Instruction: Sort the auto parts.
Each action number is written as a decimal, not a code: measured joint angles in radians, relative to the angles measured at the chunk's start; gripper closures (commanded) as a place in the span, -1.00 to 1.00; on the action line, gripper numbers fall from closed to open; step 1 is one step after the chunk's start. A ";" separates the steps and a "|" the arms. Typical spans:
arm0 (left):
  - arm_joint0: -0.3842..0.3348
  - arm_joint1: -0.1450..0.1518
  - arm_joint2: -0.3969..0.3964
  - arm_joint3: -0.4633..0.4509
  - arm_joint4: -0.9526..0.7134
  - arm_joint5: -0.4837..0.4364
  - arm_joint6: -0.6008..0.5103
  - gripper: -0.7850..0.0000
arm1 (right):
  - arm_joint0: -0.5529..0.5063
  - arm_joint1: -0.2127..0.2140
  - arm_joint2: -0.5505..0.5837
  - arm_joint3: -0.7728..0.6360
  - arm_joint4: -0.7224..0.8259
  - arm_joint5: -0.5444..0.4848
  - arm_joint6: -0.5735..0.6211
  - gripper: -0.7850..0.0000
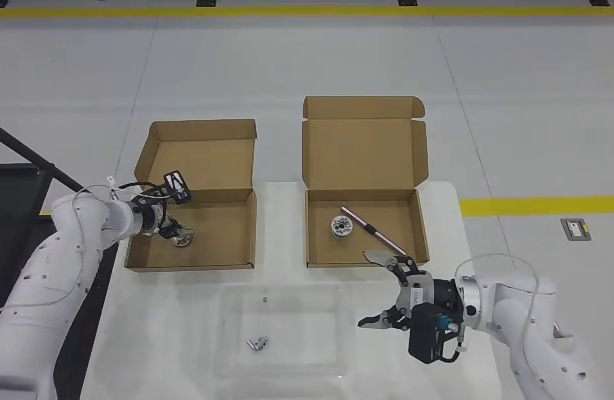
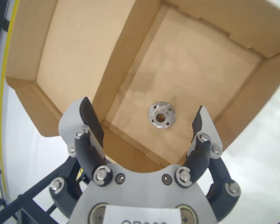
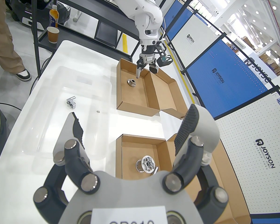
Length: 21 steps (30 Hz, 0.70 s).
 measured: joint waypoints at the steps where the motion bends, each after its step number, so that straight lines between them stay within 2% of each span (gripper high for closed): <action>1: 0.011 0.008 -0.015 -0.032 -0.013 -0.032 0.007 -1.00 | 0.000 0.000 0.000 0.000 0.000 0.000 0.000 -1.00; 4: 0.073 0.037 -0.028 -0.179 -0.063 -0.057 0.013 -1.00 | 0.000 0.000 0.000 0.000 0.000 0.000 0.000 -1.00; 7: 0.142 0.080 -0.016 -0.359 -0.140 -0.053 -0.022 -1.00 | 0.000 0.000 0.000 0.000 0.000 0.000 0.000 -1.00; 11: 0.218 0.157 0.017 -0.605 -0.303 -0.053 -0.124 -1.00 | 0.000 0.000 0.000 0.000 0.000 0.000 0.000 -1.00; 17: 0.249 0.268 0.097 -0.877 -0.550 -0.053 -0.351 -1.00 | 0.000 0.000 0.000 0.000 0.000 0.000 0.000 -1.00; 21: 0.228 0.323 0.188 -1.000 -0.682 -0.053 -0.485 -1.00 | 0.000 0.000 0.000 0.000 0.000 0.000 0.000 -1.00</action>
